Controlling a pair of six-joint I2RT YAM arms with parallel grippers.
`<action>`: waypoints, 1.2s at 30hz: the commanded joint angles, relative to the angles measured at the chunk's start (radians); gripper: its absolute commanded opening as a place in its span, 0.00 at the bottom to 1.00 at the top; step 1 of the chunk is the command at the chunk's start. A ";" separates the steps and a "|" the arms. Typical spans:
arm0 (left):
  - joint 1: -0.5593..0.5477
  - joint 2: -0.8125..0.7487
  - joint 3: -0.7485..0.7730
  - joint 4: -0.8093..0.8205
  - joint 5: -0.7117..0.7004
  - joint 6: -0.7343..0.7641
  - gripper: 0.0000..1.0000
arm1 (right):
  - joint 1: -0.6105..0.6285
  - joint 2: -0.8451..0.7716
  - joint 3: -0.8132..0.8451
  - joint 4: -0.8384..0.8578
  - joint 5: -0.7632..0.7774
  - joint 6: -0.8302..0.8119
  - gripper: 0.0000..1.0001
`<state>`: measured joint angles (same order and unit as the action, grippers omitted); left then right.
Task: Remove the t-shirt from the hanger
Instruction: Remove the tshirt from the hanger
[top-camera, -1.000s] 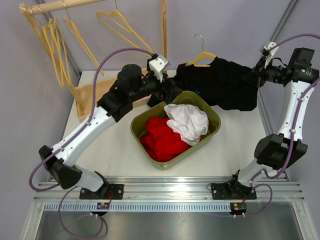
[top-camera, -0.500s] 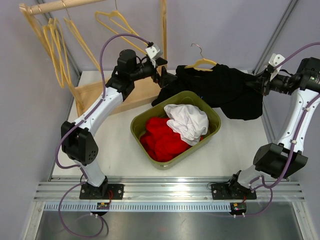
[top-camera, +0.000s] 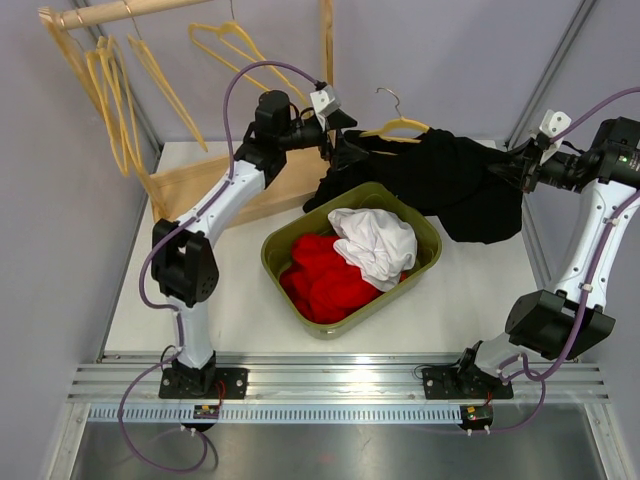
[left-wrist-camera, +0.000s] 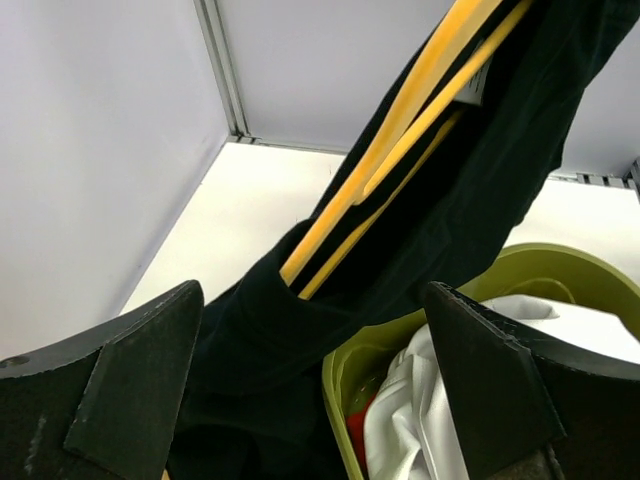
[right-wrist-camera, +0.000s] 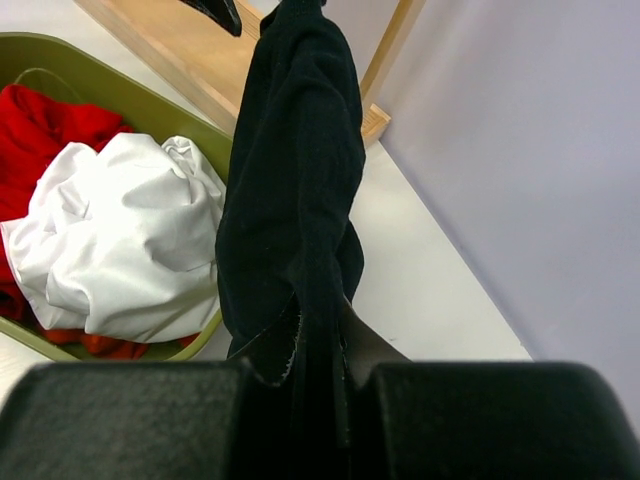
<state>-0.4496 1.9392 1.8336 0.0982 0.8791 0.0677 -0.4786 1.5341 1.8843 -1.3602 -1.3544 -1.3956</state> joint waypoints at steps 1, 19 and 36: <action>0.002 0.021 0.067 0.032 0.072 0.038 0.94 | 0.009 -0.046 0.007 -0.277 -0.103 -0.005 0.00; 0.002 0.165 0.201 -0.058 0.142 0.100 0.55 | 0.035 -0.003 0.035 -0.275 -0.170 0.061 0.00; 0.048 0.024 0.032 0.145 -0.035 -0.201 0.00 | 0.037 0.061 -0.019 0.128 -0.003 0.402 0.59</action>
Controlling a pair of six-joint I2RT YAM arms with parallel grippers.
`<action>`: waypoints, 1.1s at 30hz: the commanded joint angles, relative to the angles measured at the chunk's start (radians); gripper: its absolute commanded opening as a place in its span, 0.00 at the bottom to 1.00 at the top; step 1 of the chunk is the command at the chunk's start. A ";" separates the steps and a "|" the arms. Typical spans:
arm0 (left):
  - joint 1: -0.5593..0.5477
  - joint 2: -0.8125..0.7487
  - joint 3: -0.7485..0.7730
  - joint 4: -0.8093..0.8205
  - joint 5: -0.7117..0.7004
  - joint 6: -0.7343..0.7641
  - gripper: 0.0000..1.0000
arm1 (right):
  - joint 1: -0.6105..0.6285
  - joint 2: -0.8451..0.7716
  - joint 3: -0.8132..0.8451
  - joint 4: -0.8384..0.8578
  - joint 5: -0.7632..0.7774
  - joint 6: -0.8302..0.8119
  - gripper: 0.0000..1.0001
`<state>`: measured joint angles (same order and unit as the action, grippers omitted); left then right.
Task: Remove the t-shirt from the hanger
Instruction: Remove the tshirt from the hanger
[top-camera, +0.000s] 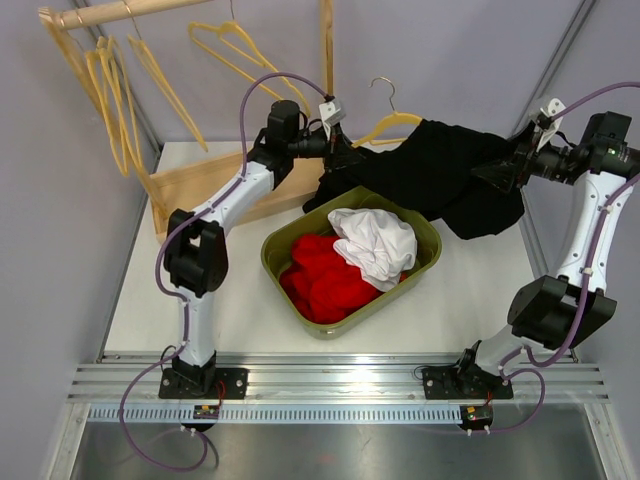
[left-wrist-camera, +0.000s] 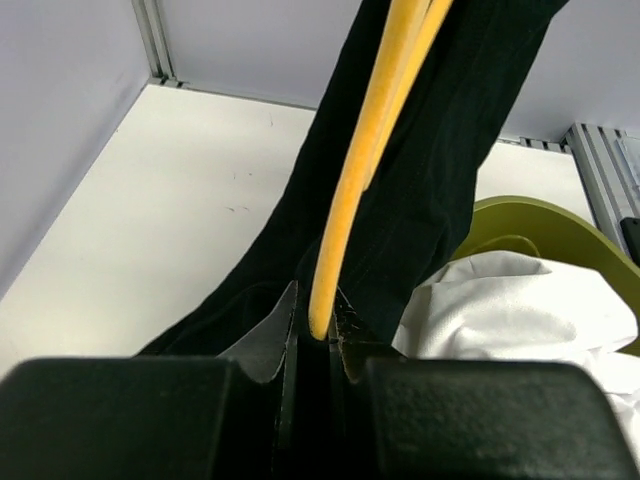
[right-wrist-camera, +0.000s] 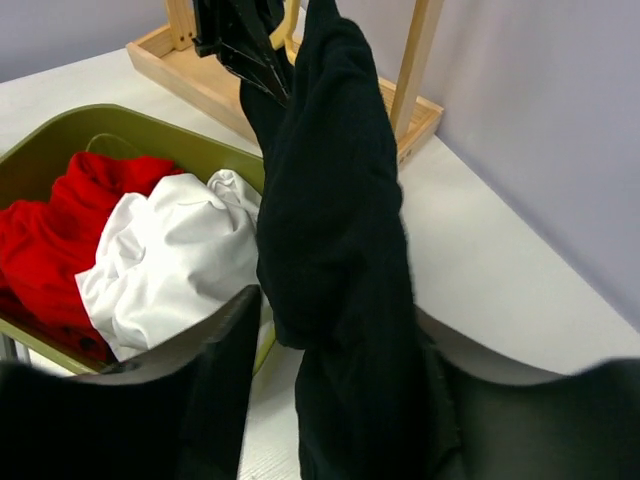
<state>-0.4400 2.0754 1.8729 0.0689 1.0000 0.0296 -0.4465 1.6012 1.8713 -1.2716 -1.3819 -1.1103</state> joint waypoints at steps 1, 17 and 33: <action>0.038 -0.120 -0.011 0.181 -0.161 -0.186 0.00 | 0.005 -0.004 -0.006 0.072 0.052 0.147 0.64; 0.000 -0.166 0.057 -0.058 -0.397 0.024 0.00 | 0.000 -0.184 -0.110 0.586 0.428 0.454 1.00; -0.115 -0.199 0.071 -0.245 -0.258 0.509 0.00 | 0.200 0.007 0.173 0.340 0.005 0.092 0.98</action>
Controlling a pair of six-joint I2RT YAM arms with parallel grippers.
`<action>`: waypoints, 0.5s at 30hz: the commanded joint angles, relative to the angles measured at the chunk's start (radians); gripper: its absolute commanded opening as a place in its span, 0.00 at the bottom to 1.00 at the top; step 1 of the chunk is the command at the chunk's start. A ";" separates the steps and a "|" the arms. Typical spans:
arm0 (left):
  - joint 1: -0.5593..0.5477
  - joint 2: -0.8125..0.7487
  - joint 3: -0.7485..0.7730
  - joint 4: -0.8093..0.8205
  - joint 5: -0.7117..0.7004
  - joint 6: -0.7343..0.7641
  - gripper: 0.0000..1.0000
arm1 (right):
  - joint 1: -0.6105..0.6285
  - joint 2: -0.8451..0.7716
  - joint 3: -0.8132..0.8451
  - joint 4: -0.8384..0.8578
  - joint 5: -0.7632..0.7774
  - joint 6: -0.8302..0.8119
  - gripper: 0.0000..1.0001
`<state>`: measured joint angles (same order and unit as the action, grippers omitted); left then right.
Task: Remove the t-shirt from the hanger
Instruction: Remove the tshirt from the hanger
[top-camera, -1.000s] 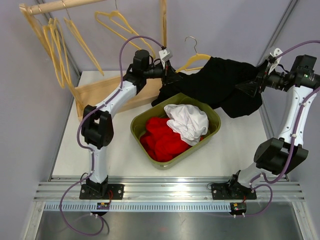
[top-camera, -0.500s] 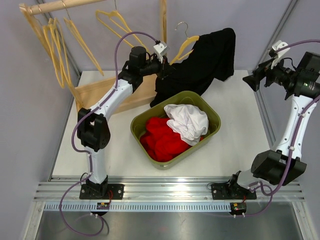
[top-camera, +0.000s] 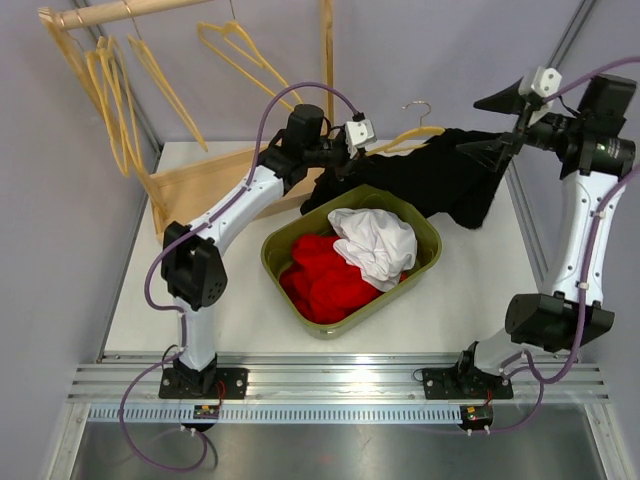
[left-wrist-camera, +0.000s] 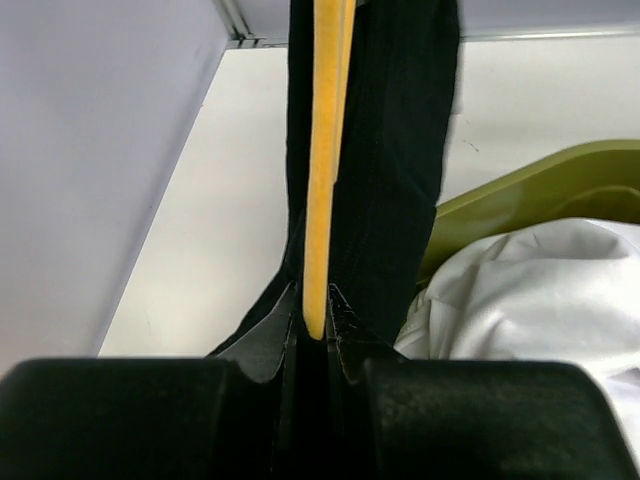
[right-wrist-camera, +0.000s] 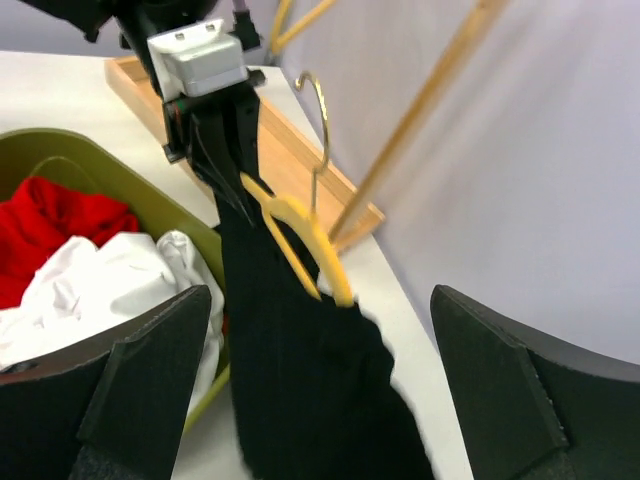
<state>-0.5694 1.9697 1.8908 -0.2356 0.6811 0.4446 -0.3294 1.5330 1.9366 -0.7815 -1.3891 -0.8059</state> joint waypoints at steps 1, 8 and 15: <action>0.014 -0.097 0.053 0.058 0.058 0.100 0.00 | 0.117 0.108 0.160 -0.381 0.062 -0.316 0.98; 0.016 -0.104 0.074 0.004 0.044 0.167 0.00 | 0.263 0.274 0.449 -0.748 0.263 -0.552 0.88; 0.016 -0.109 0.074 0.007 0.052 0.180 0.00 | 0.325 0.245 0.346 -0.654 0.393 -0.562 0.83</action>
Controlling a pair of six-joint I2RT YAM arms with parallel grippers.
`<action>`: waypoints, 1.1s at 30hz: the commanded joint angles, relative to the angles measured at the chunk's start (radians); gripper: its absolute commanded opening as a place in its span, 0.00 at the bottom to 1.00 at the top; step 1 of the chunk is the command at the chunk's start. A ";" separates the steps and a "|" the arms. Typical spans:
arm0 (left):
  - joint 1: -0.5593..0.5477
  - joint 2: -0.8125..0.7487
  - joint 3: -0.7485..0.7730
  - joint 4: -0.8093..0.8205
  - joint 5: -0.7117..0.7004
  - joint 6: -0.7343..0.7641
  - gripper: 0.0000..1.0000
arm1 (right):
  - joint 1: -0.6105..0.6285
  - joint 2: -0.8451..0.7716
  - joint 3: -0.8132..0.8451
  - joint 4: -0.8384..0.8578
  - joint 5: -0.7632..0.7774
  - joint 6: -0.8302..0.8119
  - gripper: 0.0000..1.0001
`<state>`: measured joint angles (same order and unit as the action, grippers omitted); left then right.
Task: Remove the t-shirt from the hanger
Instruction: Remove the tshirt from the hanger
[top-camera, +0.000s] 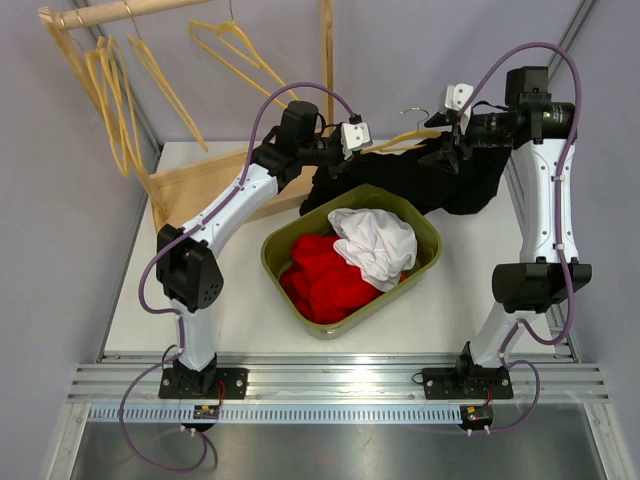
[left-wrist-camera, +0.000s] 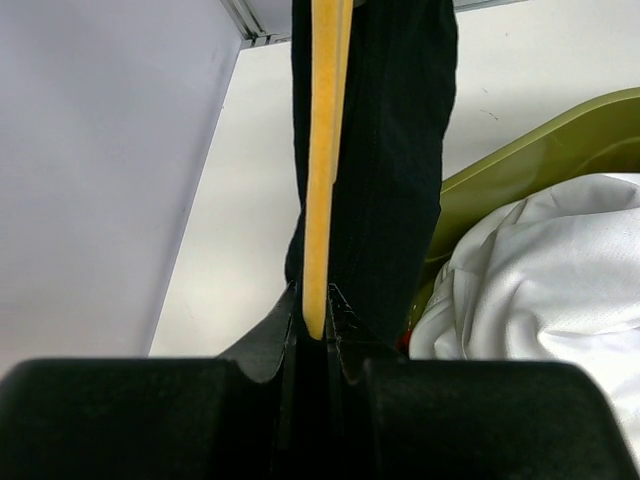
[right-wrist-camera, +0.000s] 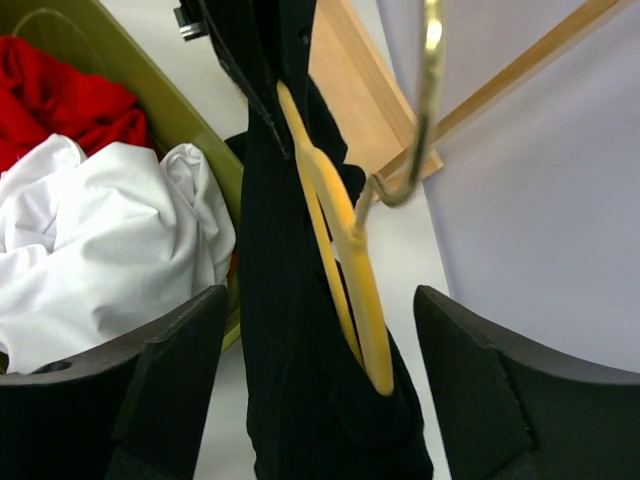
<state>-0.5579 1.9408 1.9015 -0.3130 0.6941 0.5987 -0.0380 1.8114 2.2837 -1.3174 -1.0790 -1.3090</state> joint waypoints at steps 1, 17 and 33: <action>0.004 -0.075 0.068 0.087 0.041 0.023 0.00 | 0.049 -0.029 0.002 -0.126 0.091 -0.065 0.80; 0.004 -0.059 0.076 0.061 0.030 0.038 0.00 | 0.092 -0.034 0.002 -0.108 0.067 -0.045 0.16; 0.049 -0.189 -0.147 0.580 -0.007 -0.709 0.99 | 0.059 -0.196 -0.262 0.351 0.324 0.269 0.00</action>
<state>-0.5167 1.8565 1.7699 0.0116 0.7074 0.1753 0.0418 1.6943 2.0640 -1.1568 -0.8391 -1.1656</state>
